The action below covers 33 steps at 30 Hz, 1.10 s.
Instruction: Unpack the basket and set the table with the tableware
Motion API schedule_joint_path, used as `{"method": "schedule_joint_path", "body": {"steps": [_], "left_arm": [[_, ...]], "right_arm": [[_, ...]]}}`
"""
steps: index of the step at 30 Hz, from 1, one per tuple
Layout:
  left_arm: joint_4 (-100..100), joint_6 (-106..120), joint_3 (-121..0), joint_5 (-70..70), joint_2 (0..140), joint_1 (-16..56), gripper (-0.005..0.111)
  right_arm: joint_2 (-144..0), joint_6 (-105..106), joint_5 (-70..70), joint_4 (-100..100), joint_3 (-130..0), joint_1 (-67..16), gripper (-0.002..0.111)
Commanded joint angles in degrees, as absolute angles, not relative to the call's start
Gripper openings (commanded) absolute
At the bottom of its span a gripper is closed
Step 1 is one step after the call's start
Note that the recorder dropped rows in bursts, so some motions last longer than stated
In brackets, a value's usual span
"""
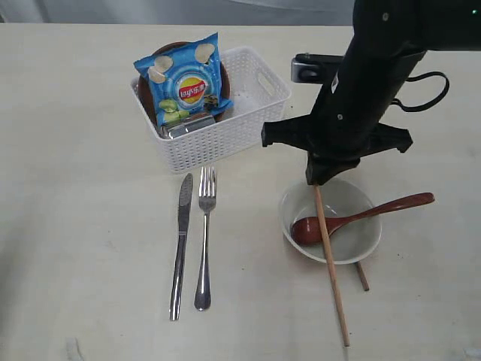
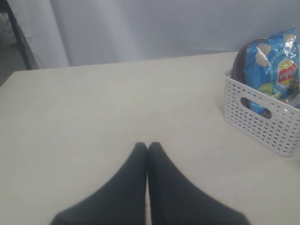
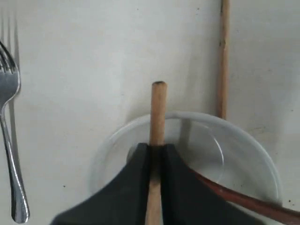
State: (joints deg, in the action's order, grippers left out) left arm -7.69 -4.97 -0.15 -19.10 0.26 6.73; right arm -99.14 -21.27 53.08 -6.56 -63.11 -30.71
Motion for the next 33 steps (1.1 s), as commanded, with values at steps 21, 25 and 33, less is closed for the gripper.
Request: {"method": "schedule_joint_path", "body": {"steps": [21, 25, 33], "left_arm": [[-7.71, -4.88, 0.0, -18.68, 0.0, 6.52, 0.0], [-7.71, -4.88, 0.0, -18.68, 0.0, 6.52, 0.0], [-7.71, -4.88, 0.0, -18.68, 0.0, 6.52, 0.0]], "right_arm": [[-100.19, -21.63, 51.23, -4.78, -63.85, -30.86, 0.038], [-100.19, -20.26, 54.2, -4.78, -66.53, -30.86, 0.038], [-97.53, -15.13, 69.96, -2.52, -72.63, -29.86, 0.038]]}}
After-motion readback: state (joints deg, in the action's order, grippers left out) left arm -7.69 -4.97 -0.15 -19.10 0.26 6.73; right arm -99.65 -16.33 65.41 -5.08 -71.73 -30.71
